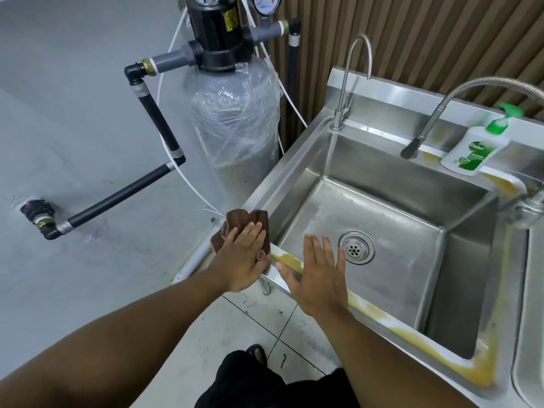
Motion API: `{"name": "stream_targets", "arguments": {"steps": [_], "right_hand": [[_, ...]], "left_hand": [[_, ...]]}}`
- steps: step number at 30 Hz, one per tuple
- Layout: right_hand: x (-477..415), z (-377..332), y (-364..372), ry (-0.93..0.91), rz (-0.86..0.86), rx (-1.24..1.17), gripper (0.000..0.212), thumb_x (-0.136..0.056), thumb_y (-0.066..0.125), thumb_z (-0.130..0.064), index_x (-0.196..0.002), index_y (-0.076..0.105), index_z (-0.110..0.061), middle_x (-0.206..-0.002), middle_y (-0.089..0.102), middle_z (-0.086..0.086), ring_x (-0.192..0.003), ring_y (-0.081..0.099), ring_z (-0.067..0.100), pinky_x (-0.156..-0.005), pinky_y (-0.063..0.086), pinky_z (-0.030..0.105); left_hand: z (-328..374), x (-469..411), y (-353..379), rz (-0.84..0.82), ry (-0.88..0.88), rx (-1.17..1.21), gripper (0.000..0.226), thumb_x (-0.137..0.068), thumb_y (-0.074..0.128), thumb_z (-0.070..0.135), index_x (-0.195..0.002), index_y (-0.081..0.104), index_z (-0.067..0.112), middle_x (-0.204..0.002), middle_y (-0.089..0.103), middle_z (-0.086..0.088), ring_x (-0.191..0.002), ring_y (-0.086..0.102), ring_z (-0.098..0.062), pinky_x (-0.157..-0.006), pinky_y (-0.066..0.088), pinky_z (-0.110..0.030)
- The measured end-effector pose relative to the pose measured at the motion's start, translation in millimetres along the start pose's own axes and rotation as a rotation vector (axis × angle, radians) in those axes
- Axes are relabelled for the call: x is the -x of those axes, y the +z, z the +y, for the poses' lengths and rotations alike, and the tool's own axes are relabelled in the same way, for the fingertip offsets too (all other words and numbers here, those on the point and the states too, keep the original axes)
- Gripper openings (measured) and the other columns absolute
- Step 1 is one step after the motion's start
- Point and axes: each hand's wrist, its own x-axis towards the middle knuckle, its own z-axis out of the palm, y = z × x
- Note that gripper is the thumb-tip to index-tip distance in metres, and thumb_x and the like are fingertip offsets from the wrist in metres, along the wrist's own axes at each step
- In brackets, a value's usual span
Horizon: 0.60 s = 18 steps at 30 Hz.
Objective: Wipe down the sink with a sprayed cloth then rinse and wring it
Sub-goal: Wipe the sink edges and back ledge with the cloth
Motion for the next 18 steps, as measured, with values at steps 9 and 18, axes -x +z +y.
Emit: {"name": "stream_targets", "arguments": {"steps": [9,18], "right_hand": [[-0.9,-1.8,-1.9,0.012,0.005,-0.022,0.096,-0.089,0.014,-0.082,-0.158,0.021,-0.015,-0.164,0.024,0.002,-0.154,0.006,0.024,-0.123,-0.002,0.05],[-0.1,-1.5,-0.1,0.032,0.015,-0.015,0.096,-0.09,0.015,-0.082,-0.157,0.024,-0.014,-0.163,0.027,0.004,-0.153,0.01,0.026,-0.122,-0.002,0.049]], "left_hand": [[-8.7,6.7,-4.9,0.002,0.013,0.021,0.078,-0.1,0.008,0.059,-0.161,0.013,0.011,-0.169,0.008,-0.001,-0.155,-0.002,-0.014,-0.121,-0.006,-0.036],[-9.9,-41.0,-10.0,-0.005,-0.082,-0.065,0.075,-0.101,0.011,0.057,-0.161,0.0,0.013,-0.169,-0.008,-0.002,-0.153,-0.018,-0.016,-0.124,-0.008,-0.045]]}}
